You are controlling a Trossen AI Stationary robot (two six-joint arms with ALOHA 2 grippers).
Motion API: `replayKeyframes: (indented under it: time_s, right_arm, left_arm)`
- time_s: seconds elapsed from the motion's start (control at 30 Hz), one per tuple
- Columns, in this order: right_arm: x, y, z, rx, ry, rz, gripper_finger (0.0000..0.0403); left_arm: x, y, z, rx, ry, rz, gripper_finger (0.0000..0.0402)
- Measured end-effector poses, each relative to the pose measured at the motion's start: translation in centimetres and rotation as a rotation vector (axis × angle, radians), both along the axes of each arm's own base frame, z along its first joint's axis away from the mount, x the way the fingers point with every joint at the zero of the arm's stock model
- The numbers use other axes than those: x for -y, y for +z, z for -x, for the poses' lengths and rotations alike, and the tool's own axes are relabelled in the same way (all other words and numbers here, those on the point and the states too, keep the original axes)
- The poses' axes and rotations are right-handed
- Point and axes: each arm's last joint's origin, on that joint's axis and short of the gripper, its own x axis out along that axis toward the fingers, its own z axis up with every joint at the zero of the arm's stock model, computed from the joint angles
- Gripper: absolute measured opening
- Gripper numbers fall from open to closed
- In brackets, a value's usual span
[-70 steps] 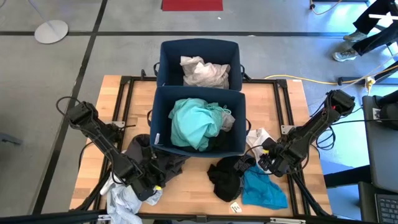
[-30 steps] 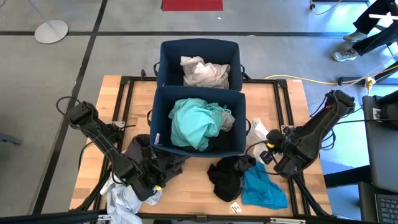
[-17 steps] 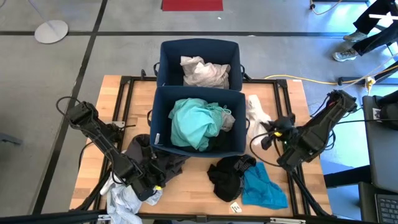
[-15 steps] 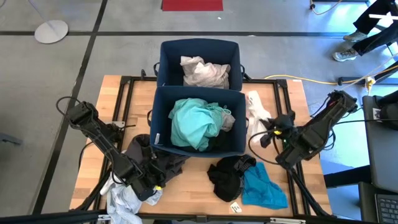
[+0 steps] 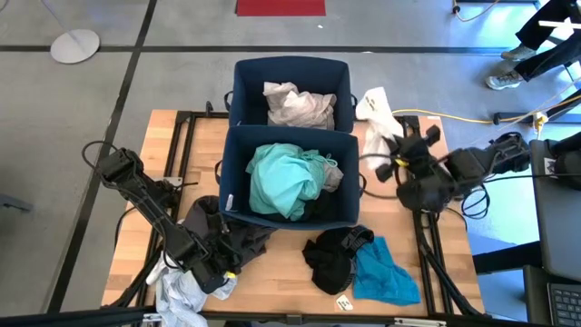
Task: Sort clothes
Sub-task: Put the white underwear into the top blue laundry bin
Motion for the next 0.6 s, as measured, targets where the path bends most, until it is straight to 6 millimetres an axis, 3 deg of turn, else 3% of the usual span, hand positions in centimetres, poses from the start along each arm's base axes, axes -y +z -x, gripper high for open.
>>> replayKeyframes:
  time_s: [0.23,0.43,0.6]
  right_arm:
    - [3.0,1.9,-3.1,-0.109,0.056,0.029,0.0021]
    - [6.6,3.4,-5.9,-0.082,0.176,0.059,0.0021]
    - [10.1,3.3,-8.1,-0.049,0.266,0.058,0.0021]
  left_arm:
    - [0.0,0.0,0.0,-0.004,-0.006,-0.012,0.0224]
    - [-0.1,0.0,0.0,-0.013,-0.013,-0.028,0.0224]
    - [-0.1,0.0,-0.1,-0.011,-0.010,-0.028,0.0224]
